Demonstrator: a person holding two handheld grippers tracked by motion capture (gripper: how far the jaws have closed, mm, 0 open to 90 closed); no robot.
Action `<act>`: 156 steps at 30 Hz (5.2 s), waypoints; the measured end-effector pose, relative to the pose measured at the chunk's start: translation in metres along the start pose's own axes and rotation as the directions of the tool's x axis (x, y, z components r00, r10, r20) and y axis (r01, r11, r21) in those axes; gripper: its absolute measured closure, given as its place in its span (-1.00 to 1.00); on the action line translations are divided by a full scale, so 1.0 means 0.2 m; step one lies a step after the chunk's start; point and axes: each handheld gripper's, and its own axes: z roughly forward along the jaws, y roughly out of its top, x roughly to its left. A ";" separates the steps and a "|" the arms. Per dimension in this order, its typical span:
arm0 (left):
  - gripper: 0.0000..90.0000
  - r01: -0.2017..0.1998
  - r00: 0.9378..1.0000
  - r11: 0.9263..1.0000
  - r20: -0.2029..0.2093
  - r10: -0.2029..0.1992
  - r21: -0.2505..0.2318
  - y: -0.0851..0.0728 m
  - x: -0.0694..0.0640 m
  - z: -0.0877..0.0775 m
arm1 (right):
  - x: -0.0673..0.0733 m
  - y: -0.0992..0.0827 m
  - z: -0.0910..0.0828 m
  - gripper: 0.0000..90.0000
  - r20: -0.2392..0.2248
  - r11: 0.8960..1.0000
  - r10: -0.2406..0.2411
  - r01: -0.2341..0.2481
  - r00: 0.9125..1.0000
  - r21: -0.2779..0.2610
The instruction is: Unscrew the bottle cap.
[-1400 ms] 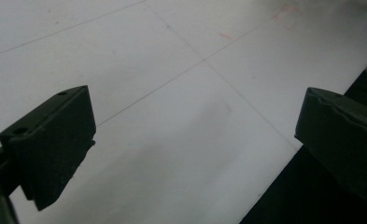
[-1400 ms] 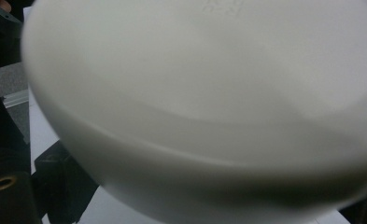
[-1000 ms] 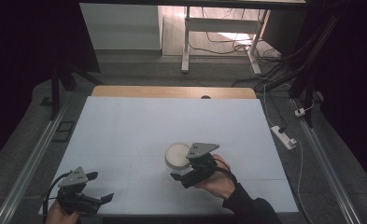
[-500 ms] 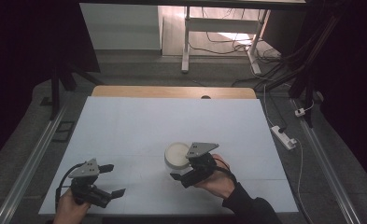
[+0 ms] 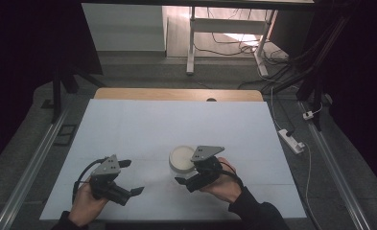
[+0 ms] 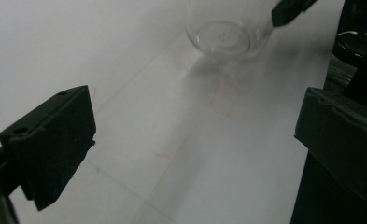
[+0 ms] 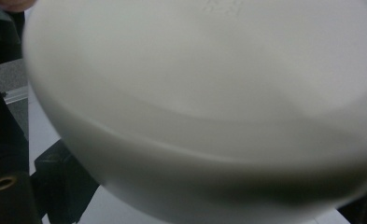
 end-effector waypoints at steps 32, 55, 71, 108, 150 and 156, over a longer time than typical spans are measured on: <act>-1.00 -0.227 0.946 0.974 0.234 0.223 -0.007 0.41 0.05 0.20 | 0.03 0.02 0.04 -0.85 -0.059 0.999 -0.034 0.034 0.998 -0.005; -0.83 -0.335 0.867 0.941 0.374 0.331 -0.056 0.48 0.01 0.32 | 0.10 0.03 0.06 -0.85 -0.138 0.996 -0.087 0.084 0.987 -0.026; -0.82 -0.171 0.975 0.985 0.150 0.167 0.012 0.50 -0.09 0.35 | 0.06 0.03 0.06 -0.85 -0.046 1.000 -0.017 0.016 0.999 -0.012; -0.82 -0.268 0.925 0.963 0.278 0.259 -0.006 0.50 -0.06 0.30 | 0.11 0.04 0.06 -0.85 -0.114 0.998 -0.059 0.055 0.992 -0.036; -0.82 -0.269 0.924 0.963 0.287 0.254 0.014 0.51 -0.05 0.28 | 0.12 0.05 0.05 -0.85 -0.105 0.999 -0.045 0.042 0.993 -0.032; -0.82 -0.200 0.962 0.979 0.198 0.188 0.043 0.53 -0.08 0.31 | 0.10 0.04 0.06 -0.85 -0.063 1.000 0.000 -0.001 0.998 -0.020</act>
